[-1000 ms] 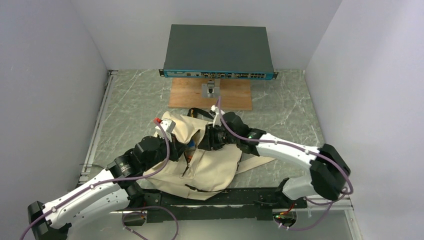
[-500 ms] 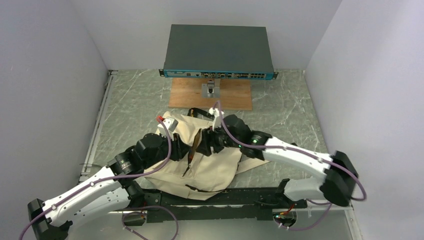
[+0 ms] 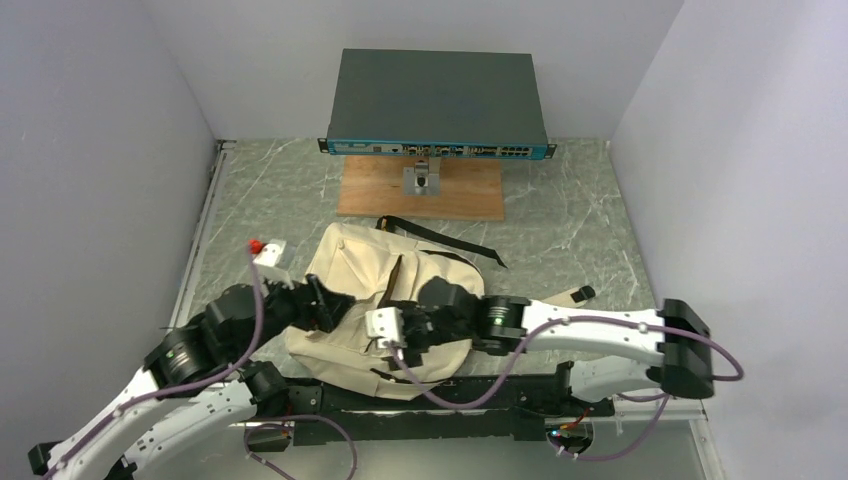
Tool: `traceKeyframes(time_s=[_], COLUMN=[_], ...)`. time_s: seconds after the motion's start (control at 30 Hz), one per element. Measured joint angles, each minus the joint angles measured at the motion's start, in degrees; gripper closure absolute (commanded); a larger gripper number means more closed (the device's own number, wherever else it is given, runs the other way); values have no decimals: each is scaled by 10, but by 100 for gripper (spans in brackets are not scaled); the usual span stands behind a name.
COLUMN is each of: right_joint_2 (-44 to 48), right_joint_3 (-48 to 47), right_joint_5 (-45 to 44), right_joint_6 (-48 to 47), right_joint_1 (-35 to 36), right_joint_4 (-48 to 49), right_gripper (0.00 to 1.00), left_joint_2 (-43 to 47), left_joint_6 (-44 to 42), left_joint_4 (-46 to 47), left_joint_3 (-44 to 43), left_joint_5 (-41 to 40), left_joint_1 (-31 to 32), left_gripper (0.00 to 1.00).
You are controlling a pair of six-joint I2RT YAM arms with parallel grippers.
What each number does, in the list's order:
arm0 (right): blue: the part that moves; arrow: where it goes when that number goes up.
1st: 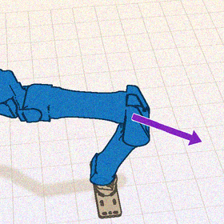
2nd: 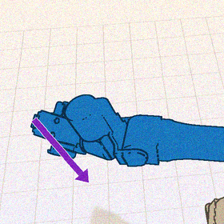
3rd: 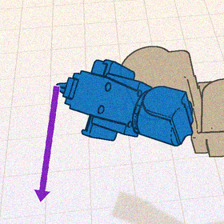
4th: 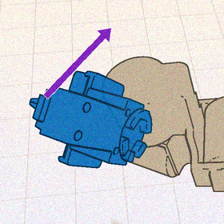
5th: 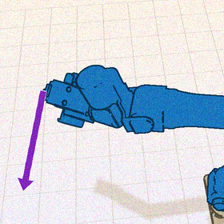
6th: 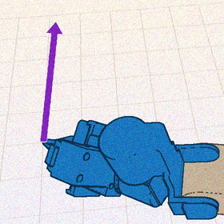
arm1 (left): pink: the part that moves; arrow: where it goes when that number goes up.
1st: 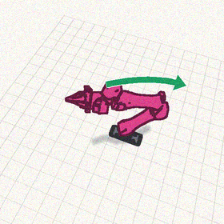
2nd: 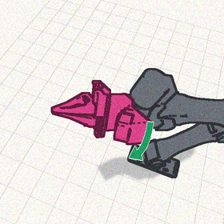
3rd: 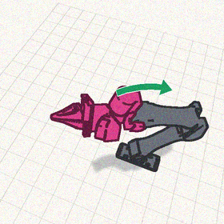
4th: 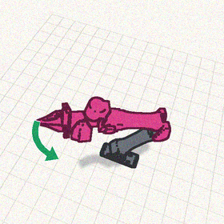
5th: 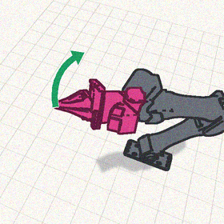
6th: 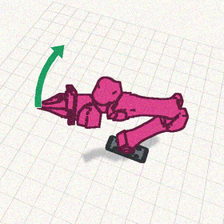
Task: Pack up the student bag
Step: Zip the student bag at the center of the board.
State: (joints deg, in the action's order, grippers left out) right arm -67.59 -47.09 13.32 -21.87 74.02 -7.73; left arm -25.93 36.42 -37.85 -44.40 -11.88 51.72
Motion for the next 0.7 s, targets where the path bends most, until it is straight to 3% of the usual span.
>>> traceKeyframes(time_s=[0.2,0.5,0.7], right_joint_2=[-121,-238,-266], right_joint_3=[-103,-185,-185], right_joint_5=[30,19,-40], right_joint_6=[-92,-167,-193], right_joint_1=[12,15,26], right_joint_4=[-21,-120,-127], right_gripper=[37,54,91], left_joint_2=[98,119,127], left_joint_6=[23,16,6], left_joint_4=[-84,-122,-127], left_joint_3=[0,0,0], left_joint_5=[-38,-41,-40], left_joint_1=[0,0,0], left_gripper=[10,9,9])
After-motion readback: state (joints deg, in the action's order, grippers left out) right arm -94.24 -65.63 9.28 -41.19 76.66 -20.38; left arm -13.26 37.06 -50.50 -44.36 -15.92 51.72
